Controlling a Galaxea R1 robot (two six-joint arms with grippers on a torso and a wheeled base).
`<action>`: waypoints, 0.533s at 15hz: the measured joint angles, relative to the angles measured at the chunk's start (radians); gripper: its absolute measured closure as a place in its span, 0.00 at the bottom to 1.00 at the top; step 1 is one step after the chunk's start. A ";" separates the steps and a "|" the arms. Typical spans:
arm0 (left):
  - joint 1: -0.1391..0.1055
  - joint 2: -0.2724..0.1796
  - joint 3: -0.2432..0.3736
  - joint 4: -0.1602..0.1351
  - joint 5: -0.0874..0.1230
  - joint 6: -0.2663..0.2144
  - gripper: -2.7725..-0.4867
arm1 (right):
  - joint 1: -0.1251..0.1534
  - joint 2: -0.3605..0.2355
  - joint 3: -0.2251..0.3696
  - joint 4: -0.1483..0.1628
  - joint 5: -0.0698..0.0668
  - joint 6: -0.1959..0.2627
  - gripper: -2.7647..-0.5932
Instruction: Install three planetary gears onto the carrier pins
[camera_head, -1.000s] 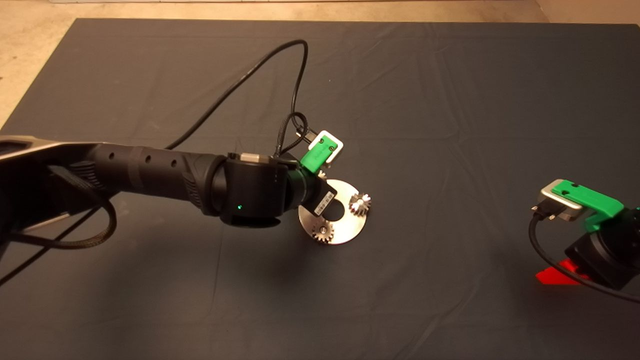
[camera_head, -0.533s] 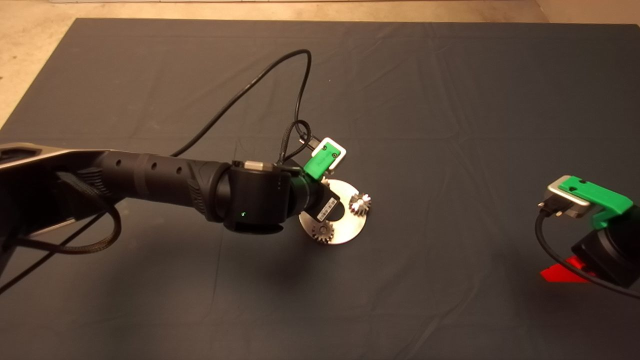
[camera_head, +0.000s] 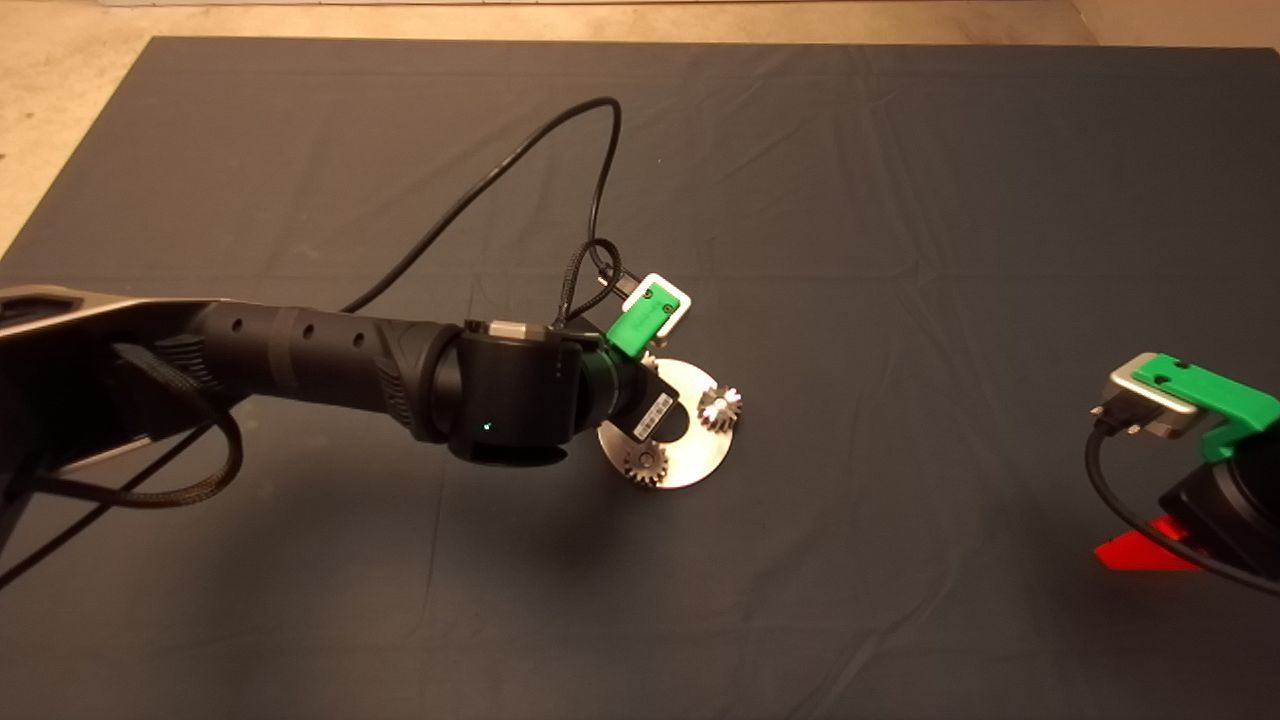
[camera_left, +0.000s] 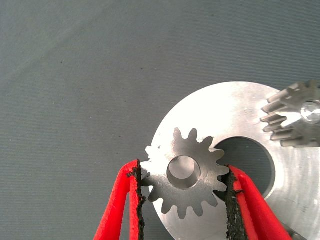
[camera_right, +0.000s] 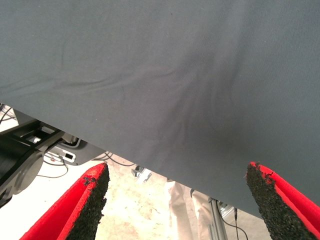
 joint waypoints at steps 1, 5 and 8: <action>0.000 0.000 -0.007 0.000 0.000 0.000 0.88 | 0.000 -0.003 0.002 0.001 0.000 0.000 0.34; 0.000 0.000 -0.011 0.011 0.000 0.004 0.88 | 0.011 -0.006 0.005 0.008 0.000 0.000 0.34; -0.003 0.000 -0.018 0.018 0.000 0.006 0.88 | 0.016 -0.006 0.005 0.009 0.001 0.000 0.34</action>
